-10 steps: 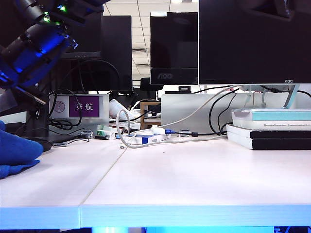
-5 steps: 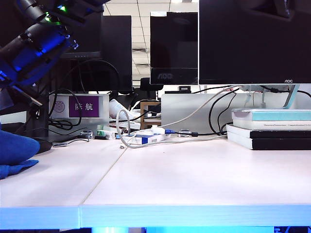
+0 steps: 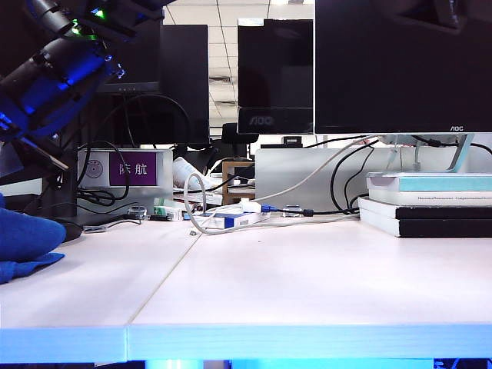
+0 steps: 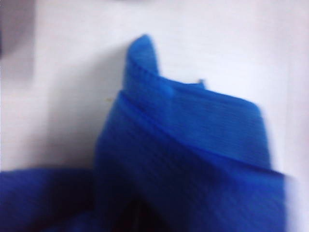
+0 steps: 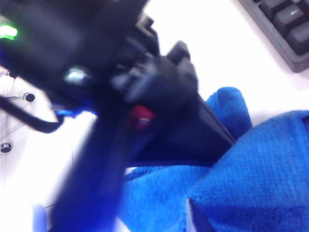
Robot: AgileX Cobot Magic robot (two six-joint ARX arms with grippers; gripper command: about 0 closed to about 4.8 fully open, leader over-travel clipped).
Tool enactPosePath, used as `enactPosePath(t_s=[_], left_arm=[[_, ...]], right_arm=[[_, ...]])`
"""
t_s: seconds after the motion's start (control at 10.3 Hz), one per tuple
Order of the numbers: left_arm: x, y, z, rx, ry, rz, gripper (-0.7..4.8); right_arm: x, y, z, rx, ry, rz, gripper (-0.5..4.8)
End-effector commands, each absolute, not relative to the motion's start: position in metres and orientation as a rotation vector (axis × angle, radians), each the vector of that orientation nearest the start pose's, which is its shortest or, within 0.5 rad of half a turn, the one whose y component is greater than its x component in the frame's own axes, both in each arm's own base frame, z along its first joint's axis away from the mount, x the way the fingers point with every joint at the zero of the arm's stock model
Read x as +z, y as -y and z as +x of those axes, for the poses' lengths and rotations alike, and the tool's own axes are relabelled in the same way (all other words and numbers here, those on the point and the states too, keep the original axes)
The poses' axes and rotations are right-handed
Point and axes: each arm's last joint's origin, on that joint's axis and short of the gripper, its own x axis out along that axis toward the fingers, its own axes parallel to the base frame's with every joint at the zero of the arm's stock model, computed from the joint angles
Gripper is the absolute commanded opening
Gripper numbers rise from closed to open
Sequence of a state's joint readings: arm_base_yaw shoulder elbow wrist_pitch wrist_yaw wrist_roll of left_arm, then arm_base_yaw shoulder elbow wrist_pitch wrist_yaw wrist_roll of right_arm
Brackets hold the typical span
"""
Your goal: Wipe the table from right to left using the rag.
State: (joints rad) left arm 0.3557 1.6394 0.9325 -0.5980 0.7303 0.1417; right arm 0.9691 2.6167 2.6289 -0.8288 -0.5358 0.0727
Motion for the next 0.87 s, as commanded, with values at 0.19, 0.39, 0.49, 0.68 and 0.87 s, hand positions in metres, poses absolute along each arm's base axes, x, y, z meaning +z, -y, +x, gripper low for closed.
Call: enactPosePath(t_s=[0.19,0.39,0.49,0.68,0.87], left_arm=[[0.139,-0.084,0.281,-0.377,-1.179,-0.607,-0.06],[0.119,-0.083,0.283,-0.376,-1.242,-0.639,-0.06],[0.115,-0.083,0.284,-0.359,-1.261,-0.629,-0.06],[0.114,-0.085,0.284,-0.314,-1.279,-0.590,-0.06],[0.114,-0.085,0.284,-0.301,-1.283,-0.577,-0.06]], right_arm=[[0.236,-0.467,0.300,1.415,-0.906,-0.148,2.60],[0.236,-0.466,0.301,1.414,-0.904,-0.147,2.60],[0.240,-0.465,0.301,1.416,-0.897,-0.143,2.60],[0.256,-0.460,0.301,1.418,-0.866,-0.134,2.61],[0.272,-0.454,0.302,1.419,-0.830,-0.124,2.61]])
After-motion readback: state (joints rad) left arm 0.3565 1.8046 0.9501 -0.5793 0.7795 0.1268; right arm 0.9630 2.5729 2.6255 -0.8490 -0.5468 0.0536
